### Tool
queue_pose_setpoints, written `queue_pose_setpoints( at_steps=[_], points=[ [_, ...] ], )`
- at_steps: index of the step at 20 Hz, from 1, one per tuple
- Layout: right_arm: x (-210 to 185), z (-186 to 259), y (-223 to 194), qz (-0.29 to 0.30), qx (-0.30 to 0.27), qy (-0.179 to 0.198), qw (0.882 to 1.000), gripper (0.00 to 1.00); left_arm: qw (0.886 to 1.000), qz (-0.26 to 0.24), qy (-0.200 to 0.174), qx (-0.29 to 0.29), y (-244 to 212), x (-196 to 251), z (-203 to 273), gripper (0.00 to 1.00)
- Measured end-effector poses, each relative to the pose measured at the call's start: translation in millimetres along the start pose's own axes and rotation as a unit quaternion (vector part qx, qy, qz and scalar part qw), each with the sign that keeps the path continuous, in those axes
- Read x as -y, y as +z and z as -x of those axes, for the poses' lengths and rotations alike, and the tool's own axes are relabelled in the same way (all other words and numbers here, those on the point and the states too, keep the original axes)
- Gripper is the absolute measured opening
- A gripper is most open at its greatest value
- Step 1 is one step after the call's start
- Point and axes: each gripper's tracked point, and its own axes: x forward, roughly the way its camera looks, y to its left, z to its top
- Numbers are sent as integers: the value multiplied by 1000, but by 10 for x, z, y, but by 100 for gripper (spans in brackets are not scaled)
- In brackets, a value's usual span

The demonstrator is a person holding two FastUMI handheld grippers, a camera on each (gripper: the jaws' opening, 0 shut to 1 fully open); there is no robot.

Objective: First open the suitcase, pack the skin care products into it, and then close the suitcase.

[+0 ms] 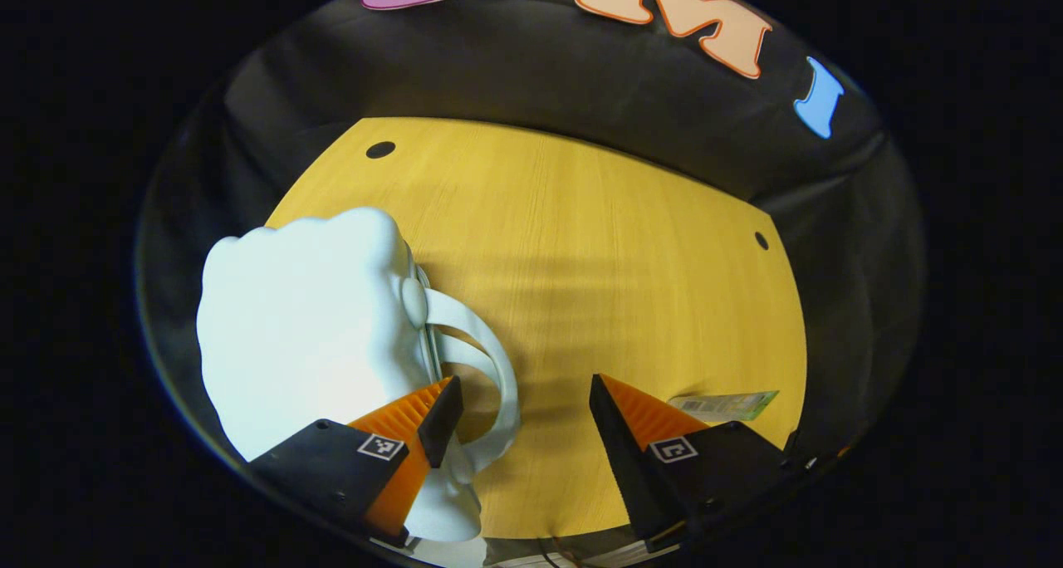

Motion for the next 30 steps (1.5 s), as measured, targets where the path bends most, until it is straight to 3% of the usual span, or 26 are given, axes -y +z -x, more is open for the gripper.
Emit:
queue_pose_setpoints(
  at_steps=[1,4,10,15,16,17,20,25,30],
  points=[
    [13,-1,-23,-1,-5,0,1000,98,1000,4,4,-12,-24,0,-66,90],
    [104,13,-41,3,-9,-6,1000,99,999,20,22,-35,-40,-47,-246,87],
    [283,12,-76,0,-20,-19,1000,99,997,22,27,-71,-128,-38,-492,72],
    [361,-5,-113,6,-25,-26,999,99,995,24,39,-83,-166,-108,-612,47],
    [369,0,-142,7,-28,-27,999,98,995,26,41,-87,-181,-123,-622,46],
    [369,9,-158,6,-30,-27,999,98,995,25,43,-86,-177,-151,-643,28],
    [370,18,-224,2,-38,-27,999,99,995,29,41,-89,-233,-211,-669,11],
    [381,25,-239,-1,-40,-28,999,99,996,42,28,-79,-202,-190,-662,2],
    [399,9,-257,0,-42,-29,999,99,997,46,-1,-70,-142,-103,-547,2]
  ],
)
